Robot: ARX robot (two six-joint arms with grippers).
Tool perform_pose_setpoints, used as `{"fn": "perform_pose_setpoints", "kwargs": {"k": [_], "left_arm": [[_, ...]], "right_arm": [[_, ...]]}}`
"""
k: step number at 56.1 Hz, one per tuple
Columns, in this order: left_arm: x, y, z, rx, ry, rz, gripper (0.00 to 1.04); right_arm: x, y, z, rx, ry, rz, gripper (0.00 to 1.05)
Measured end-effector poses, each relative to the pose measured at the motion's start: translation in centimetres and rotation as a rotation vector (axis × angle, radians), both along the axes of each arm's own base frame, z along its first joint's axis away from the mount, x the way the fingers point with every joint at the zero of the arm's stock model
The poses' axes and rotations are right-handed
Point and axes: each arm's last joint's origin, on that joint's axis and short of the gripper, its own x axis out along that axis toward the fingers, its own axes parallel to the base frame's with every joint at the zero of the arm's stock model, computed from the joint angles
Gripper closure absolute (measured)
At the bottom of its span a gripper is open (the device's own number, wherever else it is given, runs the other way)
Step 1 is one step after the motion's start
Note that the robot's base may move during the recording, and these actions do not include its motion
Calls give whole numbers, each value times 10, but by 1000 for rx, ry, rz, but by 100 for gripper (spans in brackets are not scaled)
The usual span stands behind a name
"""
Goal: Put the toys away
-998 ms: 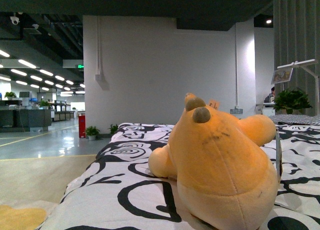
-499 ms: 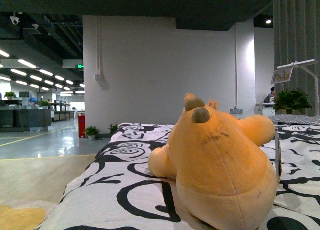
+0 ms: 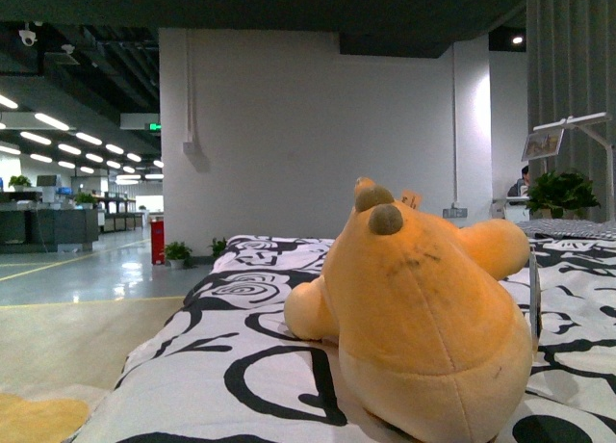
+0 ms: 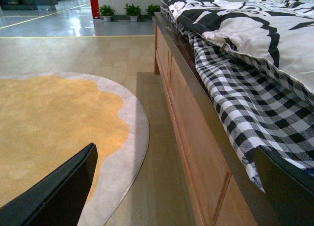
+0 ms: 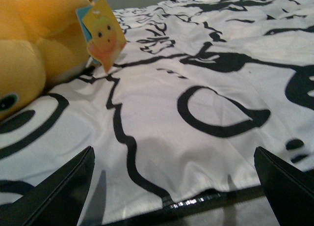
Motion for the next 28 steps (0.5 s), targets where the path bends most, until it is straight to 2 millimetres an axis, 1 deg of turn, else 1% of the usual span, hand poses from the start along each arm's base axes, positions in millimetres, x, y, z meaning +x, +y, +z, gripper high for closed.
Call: {"fn": "perform_pose_setpoints", "kwargs": {"k": [13, 21, 28], "left_arm": [[0, 0, 0, 0, 0, 0, 6], [0, 0, 0, 0, 0, 0, 6], [0, 0, 0, 0, 0, 0, 6]], "right_arm": [[36, 15, 31, -7, -75, 53, 7], [56, 24, 43, -10, -97, 61, 7], [68, 32, 53, -13, -119, 62, 7]]}}
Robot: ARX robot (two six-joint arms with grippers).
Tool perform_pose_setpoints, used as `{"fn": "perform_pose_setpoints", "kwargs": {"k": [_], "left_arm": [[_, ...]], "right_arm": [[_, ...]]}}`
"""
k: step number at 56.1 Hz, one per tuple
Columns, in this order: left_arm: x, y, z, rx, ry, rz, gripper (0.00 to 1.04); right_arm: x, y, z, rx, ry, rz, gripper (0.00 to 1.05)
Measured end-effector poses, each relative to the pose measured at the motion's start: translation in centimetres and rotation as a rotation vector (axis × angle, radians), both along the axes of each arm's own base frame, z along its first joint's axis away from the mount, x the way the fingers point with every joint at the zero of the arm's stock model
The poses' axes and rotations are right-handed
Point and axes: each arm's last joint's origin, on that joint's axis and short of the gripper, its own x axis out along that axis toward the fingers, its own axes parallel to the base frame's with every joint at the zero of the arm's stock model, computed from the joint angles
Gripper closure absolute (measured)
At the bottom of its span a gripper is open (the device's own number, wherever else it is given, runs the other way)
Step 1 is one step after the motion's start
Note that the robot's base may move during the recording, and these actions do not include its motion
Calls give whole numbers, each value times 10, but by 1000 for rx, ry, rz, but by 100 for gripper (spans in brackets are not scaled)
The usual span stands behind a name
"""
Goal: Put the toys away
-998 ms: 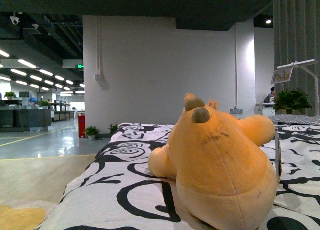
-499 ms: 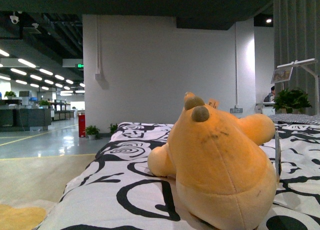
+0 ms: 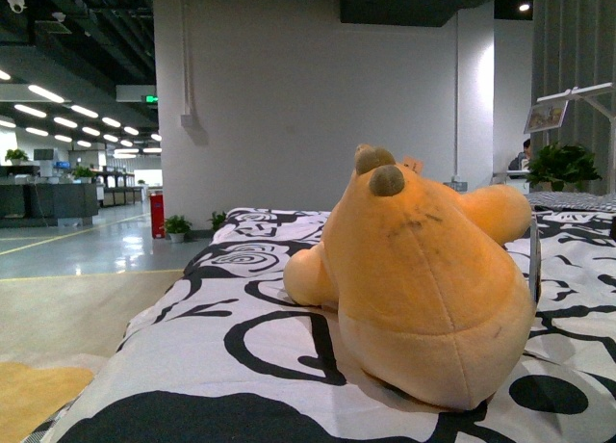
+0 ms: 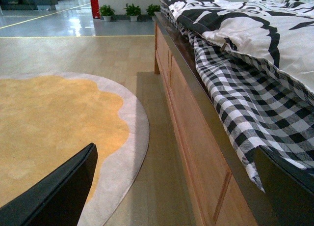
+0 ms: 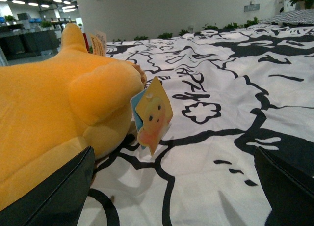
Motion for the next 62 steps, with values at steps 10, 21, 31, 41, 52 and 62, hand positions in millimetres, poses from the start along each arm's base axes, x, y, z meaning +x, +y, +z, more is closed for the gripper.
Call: {"fn": "perform_pose_setpoints", "kwargs": {"k": [10, 21, 31, 41, 52, 62], "left_arm": [[0, 0, 0, 0, 0, 0, 6], [0, 0, 0, 0, 0, 0, 6], [0, 0, 0, 0, 0, 0, 6], [0, 0, 0, 0, 0, 0, 6], [0, 0, 0, 0, 0, 0, 6], [0, 0, 0, 0, 0, 0, 6]], "right_arm": [[6, 16, 9, -1, -26, 35, 7], [8, 40, 14, -16, -41, 108, 7], [17, 64, 23, -44, -78, 158, 7], [23, 83, 27, -98, -117, 156, 7], [22, 90, 25, -135, -133, 149, 7], [22, 89, 27, -126, -143, 145, 7]]}}
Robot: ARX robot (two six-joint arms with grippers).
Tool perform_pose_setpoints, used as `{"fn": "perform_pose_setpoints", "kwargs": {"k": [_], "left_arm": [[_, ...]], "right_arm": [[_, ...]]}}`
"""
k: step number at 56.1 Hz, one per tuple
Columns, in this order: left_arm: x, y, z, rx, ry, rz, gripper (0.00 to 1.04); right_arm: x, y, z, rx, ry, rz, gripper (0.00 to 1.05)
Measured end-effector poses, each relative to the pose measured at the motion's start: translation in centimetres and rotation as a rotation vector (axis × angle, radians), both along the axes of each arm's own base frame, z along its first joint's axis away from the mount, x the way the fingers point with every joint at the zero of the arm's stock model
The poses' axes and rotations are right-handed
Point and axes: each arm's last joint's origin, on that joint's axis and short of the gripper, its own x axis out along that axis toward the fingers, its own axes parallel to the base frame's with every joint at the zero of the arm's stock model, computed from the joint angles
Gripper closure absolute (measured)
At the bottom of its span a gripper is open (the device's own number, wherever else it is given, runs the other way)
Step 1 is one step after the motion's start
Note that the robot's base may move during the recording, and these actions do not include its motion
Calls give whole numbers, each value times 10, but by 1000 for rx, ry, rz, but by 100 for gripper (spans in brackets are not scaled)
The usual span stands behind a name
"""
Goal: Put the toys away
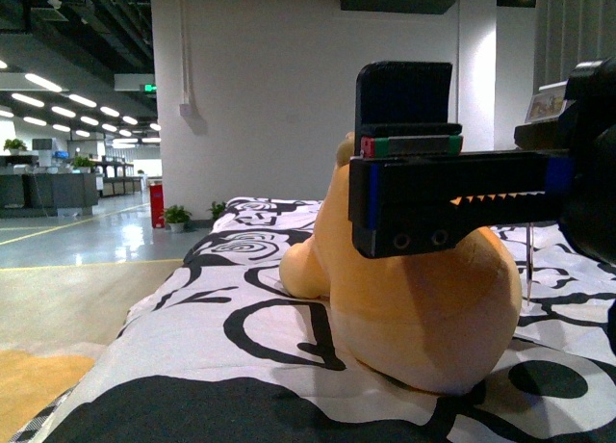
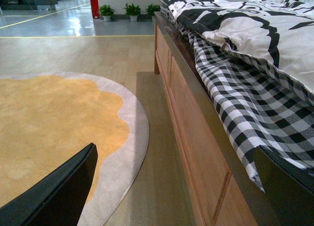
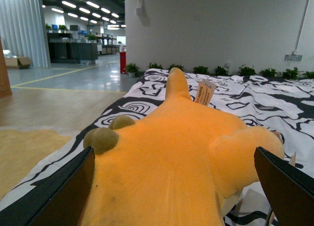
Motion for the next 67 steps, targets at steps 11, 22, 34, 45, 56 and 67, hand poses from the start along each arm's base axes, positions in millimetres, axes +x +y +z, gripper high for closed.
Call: {"fn": "perform_pose_setpoints", "kwargs": {"k": [11, 22, 34, 45, 56, 67], "left_arm": [[0, 0, 0, 0, 0, 0, 6], [0, 0, 0, 0, 0, 0, 6], [0, 0, 0, 0, 0, 0, 6], [0, 0, 0, 0, 0, 0, 6], [0, 0, 0, 0, 0, 0, 6], [0, 0, 0, 0, 0, 0, 6]], "right_arm": [[-3, -3, 5, 26, -11, 9, 7], [-10, 5, 8, 42, -24, 49, 7], [-21, 18, 11, 34, -67, 96, 7], [-21, 25, 5, 4, -67, 90, 7], [-17, 26, -3, -16, -43, 79, 7], [-9, 29, -13, -51, -34, 60, 7]]}}
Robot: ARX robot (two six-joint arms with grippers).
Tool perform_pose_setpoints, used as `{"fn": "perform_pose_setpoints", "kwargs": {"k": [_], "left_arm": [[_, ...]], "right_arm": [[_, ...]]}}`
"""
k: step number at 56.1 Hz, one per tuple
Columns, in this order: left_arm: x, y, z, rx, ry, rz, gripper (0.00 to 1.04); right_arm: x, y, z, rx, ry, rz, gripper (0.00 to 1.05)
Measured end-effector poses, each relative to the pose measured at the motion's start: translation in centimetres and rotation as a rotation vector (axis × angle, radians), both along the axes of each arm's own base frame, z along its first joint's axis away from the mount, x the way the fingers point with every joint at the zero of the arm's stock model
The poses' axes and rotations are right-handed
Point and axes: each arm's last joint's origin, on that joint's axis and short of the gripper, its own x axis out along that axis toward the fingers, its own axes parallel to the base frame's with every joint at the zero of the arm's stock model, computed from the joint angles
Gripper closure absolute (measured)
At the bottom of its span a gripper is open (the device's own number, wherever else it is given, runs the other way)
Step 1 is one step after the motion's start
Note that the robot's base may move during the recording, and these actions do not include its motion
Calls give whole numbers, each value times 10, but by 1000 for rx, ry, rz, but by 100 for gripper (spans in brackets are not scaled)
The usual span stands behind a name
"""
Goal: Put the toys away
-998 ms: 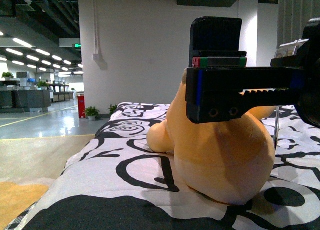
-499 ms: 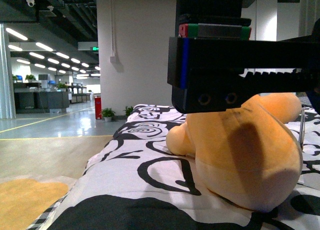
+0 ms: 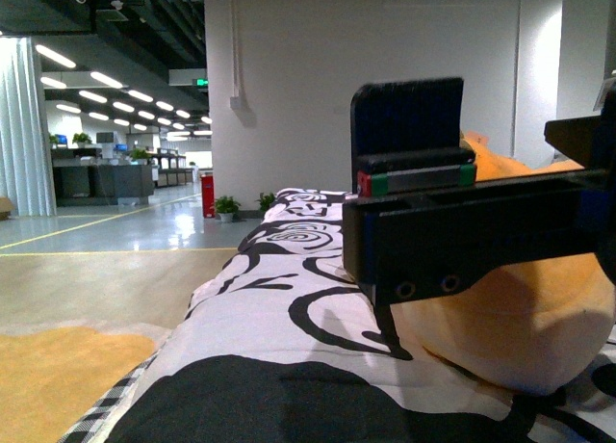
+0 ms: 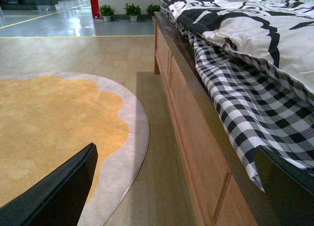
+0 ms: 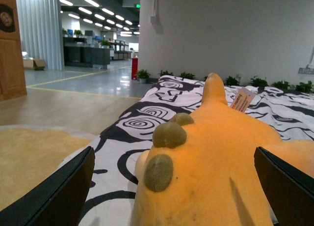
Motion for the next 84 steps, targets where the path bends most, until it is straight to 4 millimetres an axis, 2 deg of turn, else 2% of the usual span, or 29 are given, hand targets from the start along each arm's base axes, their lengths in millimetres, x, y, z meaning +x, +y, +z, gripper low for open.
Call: {"fn": "perform_pose_setpoints", "kwargs": {"k": [33, 53, 58, 69, 77, 84], "left_arm": [[0, 0, 0, 0, 0, 0, 6], [0, 0, 0, 0, 0, 0, 6], [0, 0, 0, 0, 0, 0, 6], [0, 0, 0, 0, 0, 0, 6], [0, 0, 0, 0, 0, 0, 6], [0, 0, 0, 0, 0, -1, 6]], "right_arm": [[25, 7, -31, -235, -35, -210, 7], [32, 12, -38, -295, -21, -252, 7], [33, 12, -38, -297, -20, -253, 19], [41, 8, -38, -314, -1, -243, 55], [46, 2, -32, -284, 22, -210, 73], [55, -13, -19, -210, 34, -199, 87]]}}
